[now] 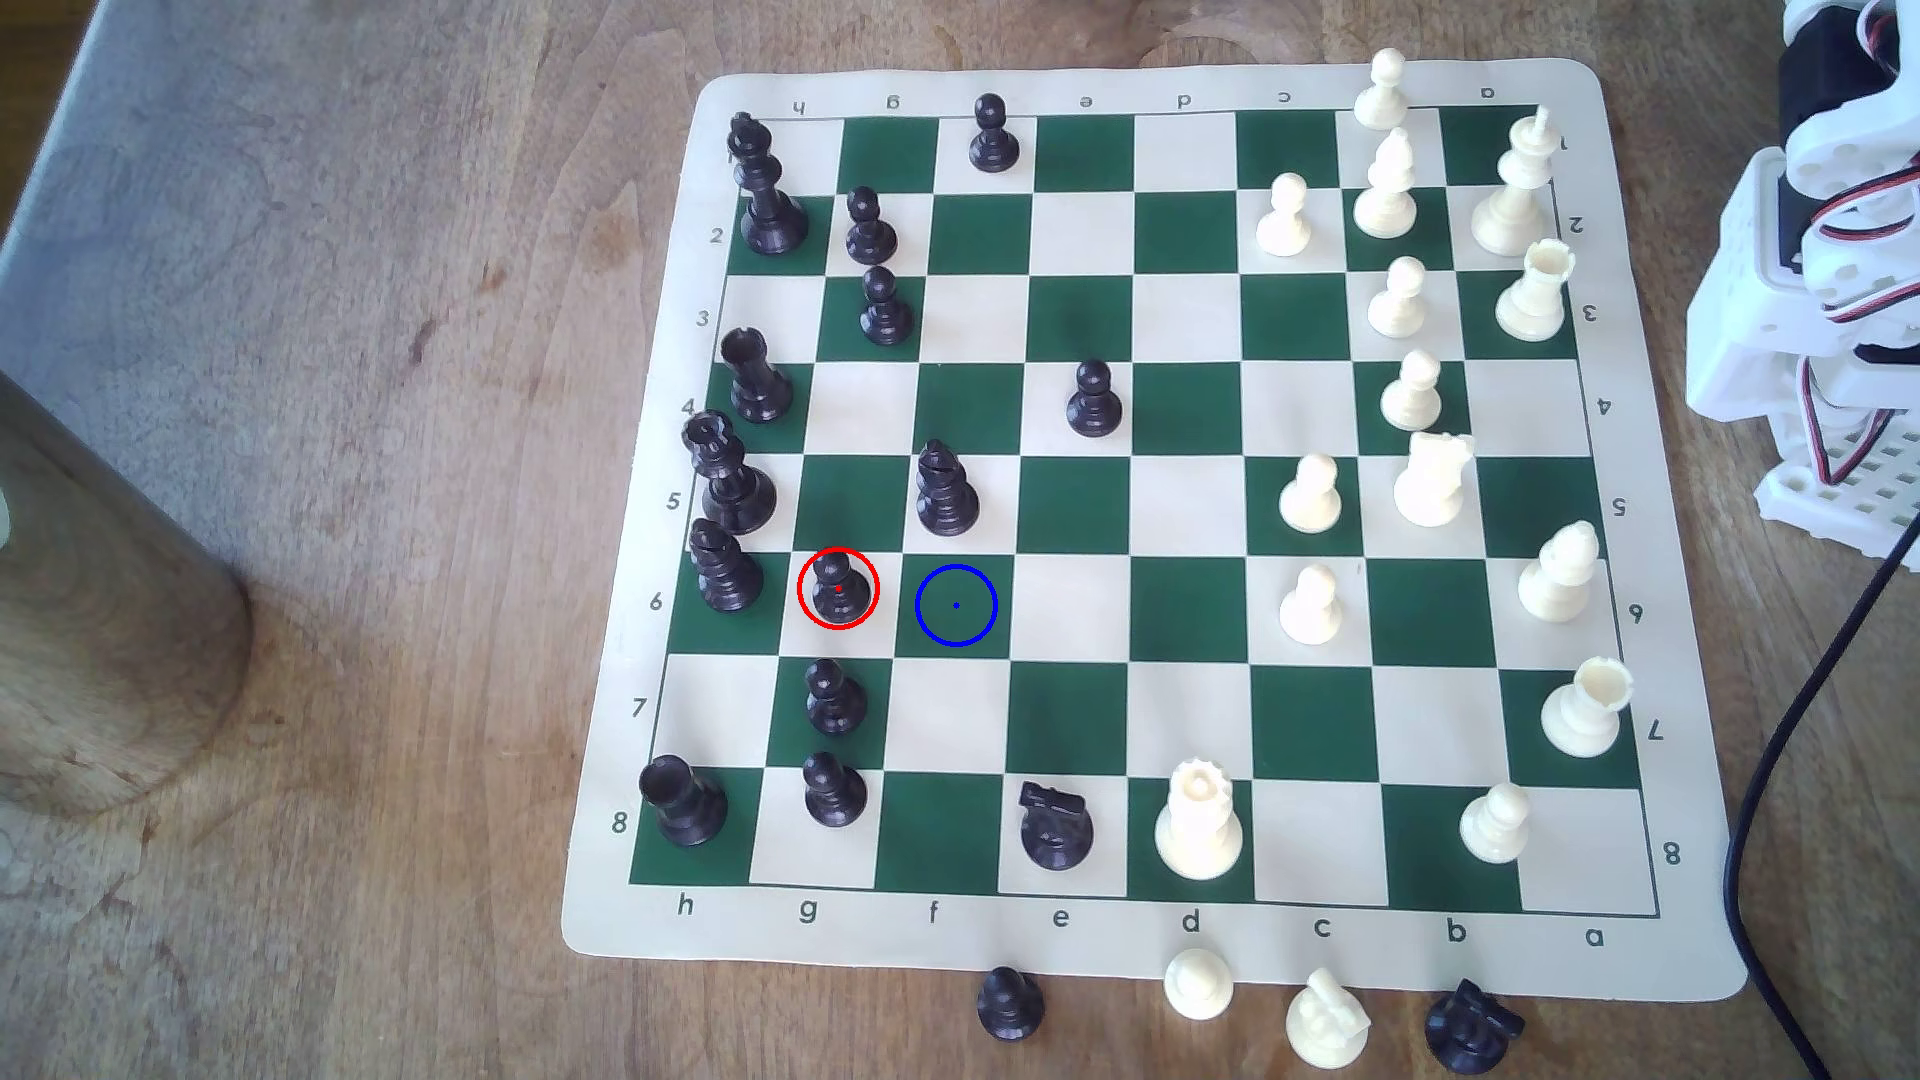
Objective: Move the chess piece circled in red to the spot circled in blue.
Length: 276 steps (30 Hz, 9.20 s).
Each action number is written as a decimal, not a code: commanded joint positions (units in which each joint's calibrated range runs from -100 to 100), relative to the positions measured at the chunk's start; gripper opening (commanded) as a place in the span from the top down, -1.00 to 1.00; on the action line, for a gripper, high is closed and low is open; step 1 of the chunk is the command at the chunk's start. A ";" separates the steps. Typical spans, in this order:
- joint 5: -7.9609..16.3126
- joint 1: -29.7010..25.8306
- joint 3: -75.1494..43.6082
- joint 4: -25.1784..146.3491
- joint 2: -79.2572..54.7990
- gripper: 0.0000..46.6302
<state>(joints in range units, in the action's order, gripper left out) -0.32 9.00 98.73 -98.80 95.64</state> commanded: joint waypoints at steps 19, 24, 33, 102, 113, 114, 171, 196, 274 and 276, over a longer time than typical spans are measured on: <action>0.15 -16.47 -12.61 56.63 0.11 0.99; 0.24 -17.25 -16.78 74.73 0.11 0.99; 0.29 -23.58 -22.03 92.74 0.03 0.99; 17.34 -19.99 -120.31 155.64 -110.75 0.39; 16.90 -18.50 -122.58 154.50 -115.00 0.29; 16.90 -18.42 -122.49 154.50 -115.08 0.29; 17.24 -18.66 -125.03 146.88 -126.29 0.57; 17.73 -16.15 -121.67 146.72 -114.23 0.98; 14.51 -20.61 -95.20 142.13 -110.92 0.87; 14.51 -20.61 -95.20 142.13 -110.92 0.81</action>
<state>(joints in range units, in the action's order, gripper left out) 14.29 -11.65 4.20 44.22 -16.63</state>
